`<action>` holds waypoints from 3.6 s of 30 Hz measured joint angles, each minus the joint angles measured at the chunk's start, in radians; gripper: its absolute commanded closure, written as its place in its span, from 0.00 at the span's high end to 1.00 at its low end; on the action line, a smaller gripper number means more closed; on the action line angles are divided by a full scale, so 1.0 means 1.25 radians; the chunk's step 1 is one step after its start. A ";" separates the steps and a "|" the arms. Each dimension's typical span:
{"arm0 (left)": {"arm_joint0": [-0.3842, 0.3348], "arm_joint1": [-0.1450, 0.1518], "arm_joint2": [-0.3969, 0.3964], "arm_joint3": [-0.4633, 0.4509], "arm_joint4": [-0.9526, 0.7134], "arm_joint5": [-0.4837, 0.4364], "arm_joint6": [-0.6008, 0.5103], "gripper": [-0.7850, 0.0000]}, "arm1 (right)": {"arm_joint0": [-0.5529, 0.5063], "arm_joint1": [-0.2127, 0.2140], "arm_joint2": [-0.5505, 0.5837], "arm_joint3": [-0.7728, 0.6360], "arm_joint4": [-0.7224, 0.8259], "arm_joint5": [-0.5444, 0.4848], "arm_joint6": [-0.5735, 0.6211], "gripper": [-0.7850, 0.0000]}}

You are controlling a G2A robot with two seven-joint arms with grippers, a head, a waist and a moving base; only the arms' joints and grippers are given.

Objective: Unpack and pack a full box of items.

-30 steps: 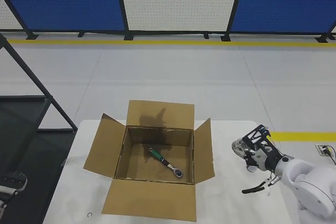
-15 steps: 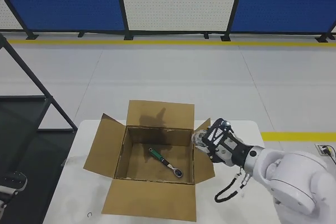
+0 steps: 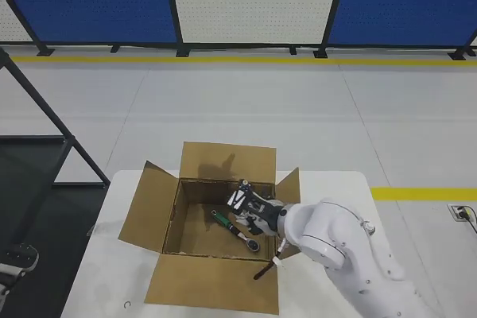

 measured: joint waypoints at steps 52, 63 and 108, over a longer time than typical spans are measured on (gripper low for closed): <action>-0.010 -0.002 0.019 -0.001 0.044 0.031 0.018 1.00 | 0.301 -0.255 -0.310 0.746 0.138 0.177 -0.118 0.00; -0.010 -0.002 0.019 -0.001 0.044 0.031 0.018 1.00 | 0.336 -0.322 -0.327 0.890 0.164 0.162 -0.143 0.78; -0.010 -0.002 0.019 -0.001 0.044 0.031 0.018 1.00 | -0.336 -0.055 0.344 -0.367 -0.207 0.139 -0.024 1.00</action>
